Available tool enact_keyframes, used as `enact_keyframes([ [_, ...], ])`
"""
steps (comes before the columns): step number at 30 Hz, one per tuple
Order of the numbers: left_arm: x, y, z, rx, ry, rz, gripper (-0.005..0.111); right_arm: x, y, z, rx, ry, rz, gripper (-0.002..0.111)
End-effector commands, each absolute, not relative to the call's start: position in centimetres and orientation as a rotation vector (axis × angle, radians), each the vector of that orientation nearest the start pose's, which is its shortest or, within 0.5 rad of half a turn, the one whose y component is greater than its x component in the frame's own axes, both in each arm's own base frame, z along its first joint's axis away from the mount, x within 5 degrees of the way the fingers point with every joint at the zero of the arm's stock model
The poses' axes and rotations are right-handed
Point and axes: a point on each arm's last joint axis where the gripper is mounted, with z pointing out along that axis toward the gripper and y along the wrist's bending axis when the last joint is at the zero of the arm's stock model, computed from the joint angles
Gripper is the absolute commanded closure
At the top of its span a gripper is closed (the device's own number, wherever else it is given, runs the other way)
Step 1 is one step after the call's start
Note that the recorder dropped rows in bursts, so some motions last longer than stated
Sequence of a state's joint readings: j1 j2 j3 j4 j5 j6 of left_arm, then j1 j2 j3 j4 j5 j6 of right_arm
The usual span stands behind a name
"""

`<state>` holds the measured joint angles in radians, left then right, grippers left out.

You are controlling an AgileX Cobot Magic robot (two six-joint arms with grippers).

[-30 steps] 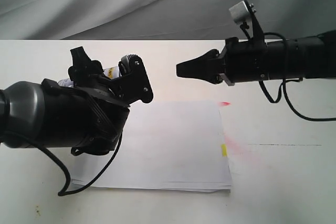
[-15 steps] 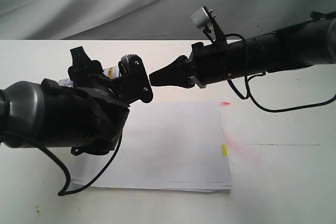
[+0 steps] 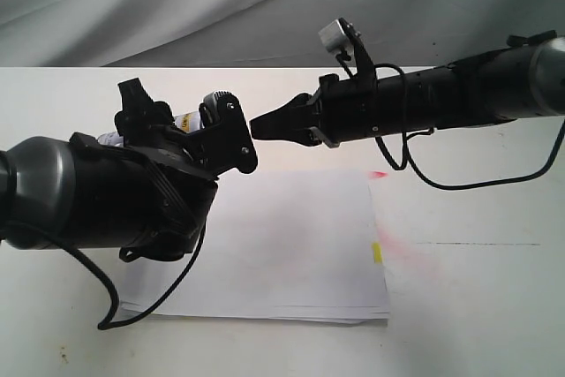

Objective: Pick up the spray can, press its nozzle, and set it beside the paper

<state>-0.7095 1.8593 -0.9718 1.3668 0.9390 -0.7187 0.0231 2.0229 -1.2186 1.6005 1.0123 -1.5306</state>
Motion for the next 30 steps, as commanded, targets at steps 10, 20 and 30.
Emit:
enact_keyframes([
  [10, 30.2, -16.5, 17.7, 1.095, 2.056, 1.119, 0.107, 39.6, 10.5, 18.8, -0.501, 2.004, 1.223, 0.108],
  [20, 30.2, -16.5, 17.7, 1.095, 2.056, 1.119, 0.107, 39.5, 12.3, 18.6, -0.501, 2.021, 1.187, 0.108],
  [30, 29.8, -17.2, 17.7, 1.147, 2.027, 1.118, 0.107, 39.6, 12.2, 18.6, -0.484, 2.019, 1.185, 0.108],
])
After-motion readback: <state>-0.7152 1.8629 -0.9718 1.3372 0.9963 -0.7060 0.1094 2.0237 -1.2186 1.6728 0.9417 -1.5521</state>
